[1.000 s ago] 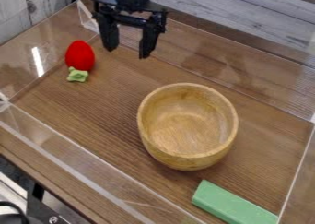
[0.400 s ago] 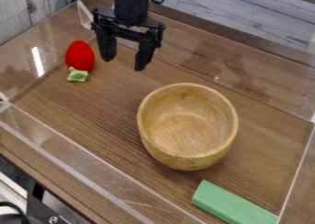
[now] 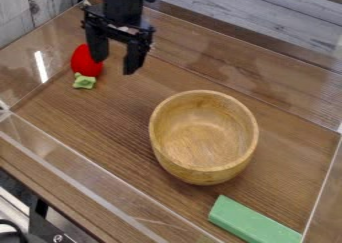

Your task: Move the red object to the right side of the table

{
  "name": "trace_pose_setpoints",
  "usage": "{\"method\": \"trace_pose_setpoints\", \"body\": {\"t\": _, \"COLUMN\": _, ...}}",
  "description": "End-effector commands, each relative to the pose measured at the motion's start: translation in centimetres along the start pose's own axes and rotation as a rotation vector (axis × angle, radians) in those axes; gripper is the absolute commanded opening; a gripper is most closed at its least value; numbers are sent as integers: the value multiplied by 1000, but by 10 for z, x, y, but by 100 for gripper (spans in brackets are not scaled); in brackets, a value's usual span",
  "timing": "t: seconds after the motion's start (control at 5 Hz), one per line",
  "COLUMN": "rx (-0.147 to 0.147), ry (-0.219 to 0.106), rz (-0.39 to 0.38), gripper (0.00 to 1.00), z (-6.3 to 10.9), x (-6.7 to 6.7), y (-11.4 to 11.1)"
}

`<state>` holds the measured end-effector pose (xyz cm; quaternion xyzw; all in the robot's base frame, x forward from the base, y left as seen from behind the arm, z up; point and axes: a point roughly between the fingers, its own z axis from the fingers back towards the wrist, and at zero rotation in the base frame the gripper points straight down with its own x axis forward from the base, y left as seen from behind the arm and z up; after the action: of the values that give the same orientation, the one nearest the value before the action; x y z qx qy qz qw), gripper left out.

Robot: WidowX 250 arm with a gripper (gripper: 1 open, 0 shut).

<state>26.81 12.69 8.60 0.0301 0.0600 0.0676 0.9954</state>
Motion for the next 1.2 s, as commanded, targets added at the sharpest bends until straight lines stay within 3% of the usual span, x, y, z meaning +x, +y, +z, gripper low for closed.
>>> {"method": "trace_pose_setpoints", "body": {"t": 0.0, "rx": 22, "ry": -55, "rz": -16, "gripper": 100, "z": 3, "x": 8, "y": 31}}
{"method": "trace_pose_setpoints", "body": {"t": 0.4, "rx": 25, "ry": -108, "rz": -144, "gripper": 100, "z": 7, "x": 32, "y": 49}}
{"method": "trace_pose_setpoints", "body": {"t": 0.8, "rx": 15, "ry": -119, "rz": -18, "gripper": 100, "z": -9, "x": 47, "y": 70}}
{"method": "trace_pose_setpoints", "body": {"t": 1.0, "rx": 11, "ry": -129, "rz": -8, "gripper": 100, "z": -6, "x": 48, "y": 73}}
